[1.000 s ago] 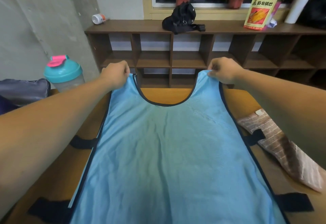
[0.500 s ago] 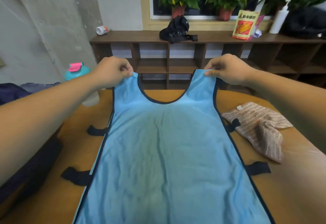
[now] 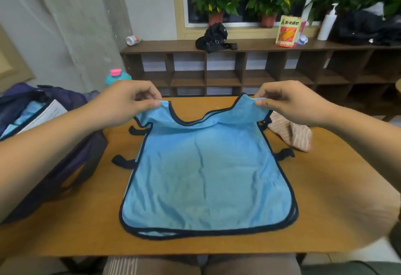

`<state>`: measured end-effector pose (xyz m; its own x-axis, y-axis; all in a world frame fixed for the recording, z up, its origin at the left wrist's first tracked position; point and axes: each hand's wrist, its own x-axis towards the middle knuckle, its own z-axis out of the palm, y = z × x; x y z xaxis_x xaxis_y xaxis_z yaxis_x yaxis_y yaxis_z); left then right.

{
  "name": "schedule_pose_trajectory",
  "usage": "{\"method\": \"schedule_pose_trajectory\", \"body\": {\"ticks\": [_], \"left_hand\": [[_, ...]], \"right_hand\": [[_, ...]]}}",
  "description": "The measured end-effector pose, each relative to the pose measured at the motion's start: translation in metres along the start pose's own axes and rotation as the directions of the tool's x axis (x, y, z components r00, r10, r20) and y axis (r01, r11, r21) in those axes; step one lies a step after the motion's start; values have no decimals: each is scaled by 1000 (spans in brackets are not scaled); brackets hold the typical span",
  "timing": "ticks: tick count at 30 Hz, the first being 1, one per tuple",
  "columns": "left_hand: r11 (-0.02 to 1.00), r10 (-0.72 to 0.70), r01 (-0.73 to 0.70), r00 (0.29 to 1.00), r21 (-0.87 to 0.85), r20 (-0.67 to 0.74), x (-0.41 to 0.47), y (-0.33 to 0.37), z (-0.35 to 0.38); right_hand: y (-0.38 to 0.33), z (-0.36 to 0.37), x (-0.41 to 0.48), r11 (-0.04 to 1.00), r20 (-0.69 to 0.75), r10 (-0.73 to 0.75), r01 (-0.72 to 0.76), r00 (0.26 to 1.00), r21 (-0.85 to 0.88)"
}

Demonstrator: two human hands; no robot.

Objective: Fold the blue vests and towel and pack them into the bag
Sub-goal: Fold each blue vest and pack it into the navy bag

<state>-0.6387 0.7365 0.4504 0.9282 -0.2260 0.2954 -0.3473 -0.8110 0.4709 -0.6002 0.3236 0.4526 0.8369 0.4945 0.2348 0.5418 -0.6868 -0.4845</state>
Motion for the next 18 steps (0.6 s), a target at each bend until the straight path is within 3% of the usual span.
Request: {"method": "schedule_pose_trajectory", "body": {"ticks": [18], "left_hand": [[988, 54, -31, 986, -150, 156, -167, -2, 54]], "right_hand": [[7, 74, -169, 986, 84, -150, 155, 985, -58]]}}
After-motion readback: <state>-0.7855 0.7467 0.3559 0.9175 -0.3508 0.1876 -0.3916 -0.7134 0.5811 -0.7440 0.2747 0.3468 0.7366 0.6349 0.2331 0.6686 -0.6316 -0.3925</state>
